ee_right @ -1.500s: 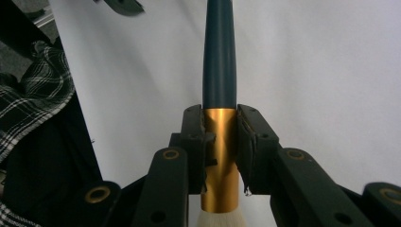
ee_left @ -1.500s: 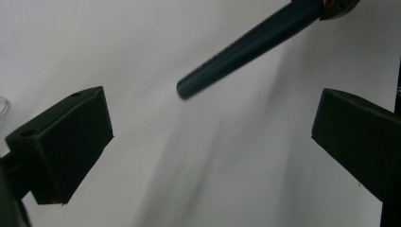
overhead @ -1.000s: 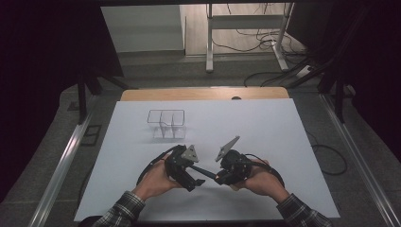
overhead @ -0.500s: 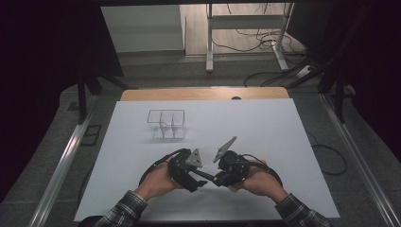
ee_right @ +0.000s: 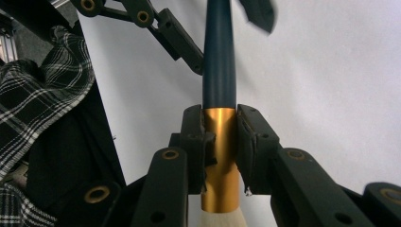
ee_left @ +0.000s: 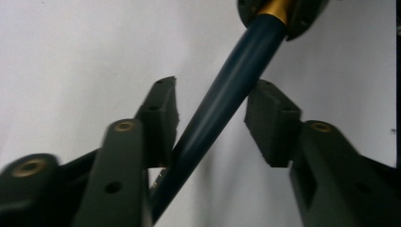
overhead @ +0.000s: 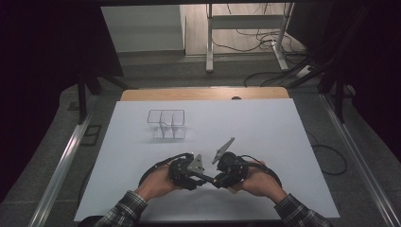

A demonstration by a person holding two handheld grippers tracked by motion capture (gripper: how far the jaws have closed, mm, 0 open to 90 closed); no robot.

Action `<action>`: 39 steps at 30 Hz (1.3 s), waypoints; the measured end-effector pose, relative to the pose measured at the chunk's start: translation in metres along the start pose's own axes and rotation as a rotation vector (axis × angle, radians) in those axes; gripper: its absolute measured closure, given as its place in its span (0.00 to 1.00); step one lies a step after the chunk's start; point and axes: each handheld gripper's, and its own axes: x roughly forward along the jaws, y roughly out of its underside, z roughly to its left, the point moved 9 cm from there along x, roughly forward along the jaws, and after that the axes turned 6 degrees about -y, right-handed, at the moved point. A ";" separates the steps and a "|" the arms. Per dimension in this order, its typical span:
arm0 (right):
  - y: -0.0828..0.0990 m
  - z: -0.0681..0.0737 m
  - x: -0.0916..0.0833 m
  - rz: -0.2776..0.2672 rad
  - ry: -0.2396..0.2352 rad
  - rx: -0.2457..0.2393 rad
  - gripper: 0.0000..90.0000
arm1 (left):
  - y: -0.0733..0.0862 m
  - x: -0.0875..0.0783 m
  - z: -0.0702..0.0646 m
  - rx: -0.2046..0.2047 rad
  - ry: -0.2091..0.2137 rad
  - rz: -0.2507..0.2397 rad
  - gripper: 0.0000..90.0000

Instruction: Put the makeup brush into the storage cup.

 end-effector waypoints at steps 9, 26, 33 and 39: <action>-0.006 -0.014 -0.003 -0.083 0.046 -0.029 0.27 | 0.000 -0.006 -0.001 -0.018 0.052 -0.027 0.85; 0.000 -0.031 -0.013 -0.156 0.123 -0.022 0.01 | 0.006 -0.006 0.006 -0.116 0.034 -0.021 0.85; 0.003 -0.038 -0.021 -0.214 0.146 0.004 0.00 | 0.009 -0.010 0.008 -0.159 0.032 -0.037 0.85; 0.004 -0.042 -0.030 -0.263 0.169 0.004 0.00 | 0.015 -0.018 0.015 -0.214 0.018 -0.068 0.85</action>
